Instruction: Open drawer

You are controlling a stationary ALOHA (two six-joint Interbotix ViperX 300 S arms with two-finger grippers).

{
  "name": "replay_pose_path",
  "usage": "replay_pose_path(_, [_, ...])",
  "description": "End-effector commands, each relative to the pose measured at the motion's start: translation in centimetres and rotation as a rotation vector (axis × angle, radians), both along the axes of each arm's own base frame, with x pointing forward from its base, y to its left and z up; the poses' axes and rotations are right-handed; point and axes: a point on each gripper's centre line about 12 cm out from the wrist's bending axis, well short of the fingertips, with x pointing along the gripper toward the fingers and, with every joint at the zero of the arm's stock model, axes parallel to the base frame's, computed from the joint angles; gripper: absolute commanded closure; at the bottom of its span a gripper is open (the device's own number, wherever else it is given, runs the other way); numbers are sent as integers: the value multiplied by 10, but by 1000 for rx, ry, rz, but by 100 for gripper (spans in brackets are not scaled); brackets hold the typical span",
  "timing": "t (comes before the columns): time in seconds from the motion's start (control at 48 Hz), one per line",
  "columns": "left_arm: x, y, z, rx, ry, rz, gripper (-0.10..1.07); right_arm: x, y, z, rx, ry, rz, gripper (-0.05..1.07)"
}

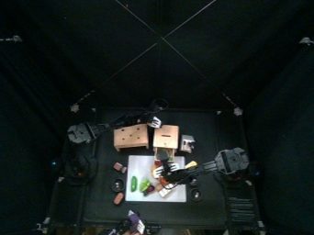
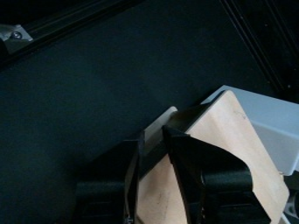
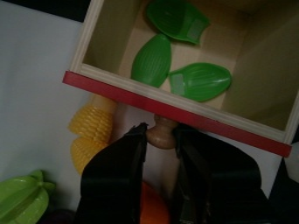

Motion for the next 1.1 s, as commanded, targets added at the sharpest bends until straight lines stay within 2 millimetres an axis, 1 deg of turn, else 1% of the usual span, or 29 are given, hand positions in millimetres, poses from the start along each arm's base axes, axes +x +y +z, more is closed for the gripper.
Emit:
replay_pose_path(0.0, [3,4,15,26,-32,3,30,5,0,16,1,-45,0,32])
replay_pose_path(0.146, [3,6,19,42,-46,10,30,6,2,18,2,-51,7,24])
replay_pose_path(0.25, [4,6,22,50,-54,12,30,6,5,19,6,-53,12,20])
replay_pose_path(0.354, [3,6,22,52,-56,15,30,6,6,22,5,-60,17,20])
replay_pose_path(0.479, [4,8,25,73,-75,26,30,7,9,30,6,-81,26,20])
replay_pose_path(0.729, [3,15,44,150,-141,65,30,4,15,43,-4,-98,39,20])
replay_pose_path(0.833, [2,16,51,170,-163,76,30,3,14,47,-19,-100,39,20])
replay_pose_path(1.083, [-4,19,67,208,-195,91,30,0,20,53,-23,-105,54,20])
